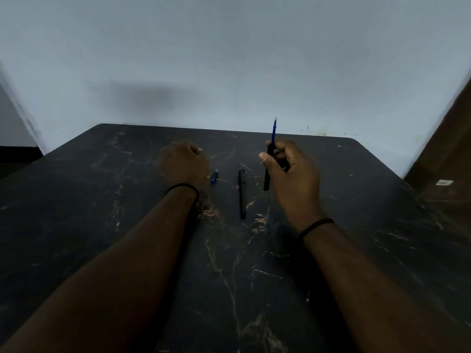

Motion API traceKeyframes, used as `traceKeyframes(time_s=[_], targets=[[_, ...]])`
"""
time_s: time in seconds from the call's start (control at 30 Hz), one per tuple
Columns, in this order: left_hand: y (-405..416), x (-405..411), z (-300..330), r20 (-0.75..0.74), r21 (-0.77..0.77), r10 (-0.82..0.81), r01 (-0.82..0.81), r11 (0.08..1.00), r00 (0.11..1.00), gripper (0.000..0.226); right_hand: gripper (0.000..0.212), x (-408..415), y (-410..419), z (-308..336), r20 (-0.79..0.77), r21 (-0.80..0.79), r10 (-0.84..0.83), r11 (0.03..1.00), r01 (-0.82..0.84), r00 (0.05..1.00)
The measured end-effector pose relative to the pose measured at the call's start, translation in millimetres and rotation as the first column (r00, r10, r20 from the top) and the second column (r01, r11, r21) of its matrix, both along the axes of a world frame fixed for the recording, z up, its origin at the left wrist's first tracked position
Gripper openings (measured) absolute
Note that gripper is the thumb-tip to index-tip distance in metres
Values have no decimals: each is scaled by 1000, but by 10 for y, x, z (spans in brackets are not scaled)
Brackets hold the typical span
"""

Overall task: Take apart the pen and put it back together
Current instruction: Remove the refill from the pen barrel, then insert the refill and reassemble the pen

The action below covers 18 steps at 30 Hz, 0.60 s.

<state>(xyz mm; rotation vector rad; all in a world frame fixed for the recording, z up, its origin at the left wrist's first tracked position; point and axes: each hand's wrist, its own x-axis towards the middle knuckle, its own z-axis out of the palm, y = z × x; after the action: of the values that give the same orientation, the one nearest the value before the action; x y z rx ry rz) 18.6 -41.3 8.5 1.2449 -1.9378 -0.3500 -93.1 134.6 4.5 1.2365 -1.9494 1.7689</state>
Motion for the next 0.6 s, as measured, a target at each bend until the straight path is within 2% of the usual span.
traceKeyframes(time_s=[0.1,0.23,0.33,0.43,0.6], targets=[[-8,16,9,216,-64,4,10,998,976,41,16,15,10,-17,-55,1,0,1000,0,998],[42,-16,38,290,-190,-53,112,975,956,51,21,26,9,-21,-70,22,-5,1000,7,998],[90,-65,20,354,-197,-111,190,962,929,44,24,22,3,-39,-73,32,-5,999,7,997],[96,-89,-21,452,-180,-101,202,963,886,36,24,18,-2,-60,-58,27,8,1000,-7,998],[129,-125,-16,465,-86,-154,218,972,872,24,24,-8,-4,-80,-62,27,0,1000,2,998]])
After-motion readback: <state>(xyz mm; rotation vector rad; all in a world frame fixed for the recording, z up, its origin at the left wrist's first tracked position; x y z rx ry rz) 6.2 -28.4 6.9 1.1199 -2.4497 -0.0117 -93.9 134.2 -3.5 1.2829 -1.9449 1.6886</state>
